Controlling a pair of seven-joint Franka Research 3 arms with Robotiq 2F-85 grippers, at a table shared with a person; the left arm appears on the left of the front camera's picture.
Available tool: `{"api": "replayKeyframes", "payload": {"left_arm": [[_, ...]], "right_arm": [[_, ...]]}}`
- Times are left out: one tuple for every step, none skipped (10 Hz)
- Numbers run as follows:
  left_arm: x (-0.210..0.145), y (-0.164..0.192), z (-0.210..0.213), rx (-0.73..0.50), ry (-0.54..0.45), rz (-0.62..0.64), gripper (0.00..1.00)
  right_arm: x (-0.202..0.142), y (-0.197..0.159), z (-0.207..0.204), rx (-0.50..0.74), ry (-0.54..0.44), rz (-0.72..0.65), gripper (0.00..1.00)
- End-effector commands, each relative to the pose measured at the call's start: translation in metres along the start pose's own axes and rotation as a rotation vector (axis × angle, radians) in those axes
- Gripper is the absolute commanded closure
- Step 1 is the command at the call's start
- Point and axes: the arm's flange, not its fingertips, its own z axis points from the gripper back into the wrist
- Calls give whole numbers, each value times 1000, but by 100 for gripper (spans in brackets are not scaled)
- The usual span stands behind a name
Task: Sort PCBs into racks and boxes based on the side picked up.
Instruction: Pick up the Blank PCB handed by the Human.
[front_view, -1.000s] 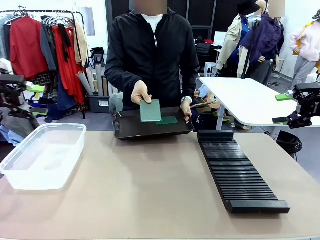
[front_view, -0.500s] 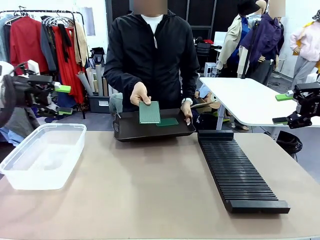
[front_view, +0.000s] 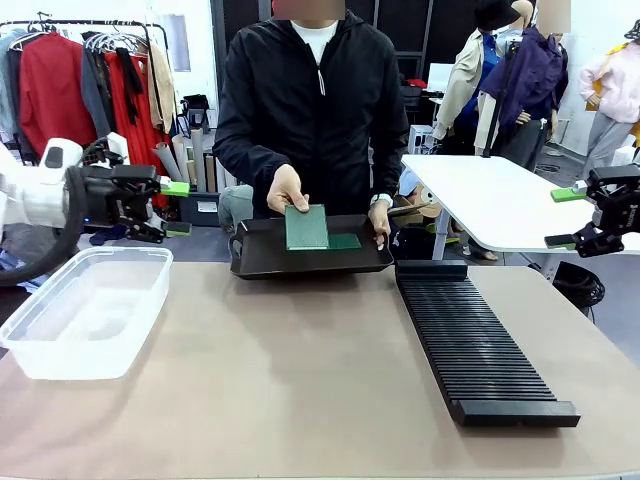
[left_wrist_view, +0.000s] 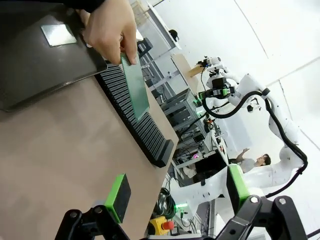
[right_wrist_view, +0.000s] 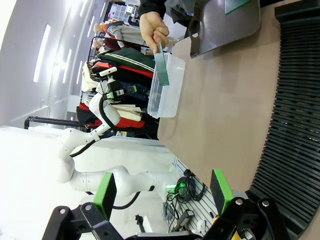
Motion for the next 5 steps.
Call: {"api": "replayKeyframes", "payload": {"left_arm": [[1, 17, -24, -21, -10, -49, 0], [2, 23, -35, -31, -1, -73, 0], [3, 28, -47, -54, 3, -79, 0], [4, 34, -61, -72, 4, -89, 0], [8, 40, -71, -74, -4, -106, 0]], "right_arm": [[1, 3, -1, -7, -7, 4, 0], [1, 3, -1, -7, -7, 4, 0], [1, 3, -1, -7, -7, 4, 0], [1, 3, -1, -7, -7, 4, 0], [1, 3, -1, -7, -7, 4, 0]]}}
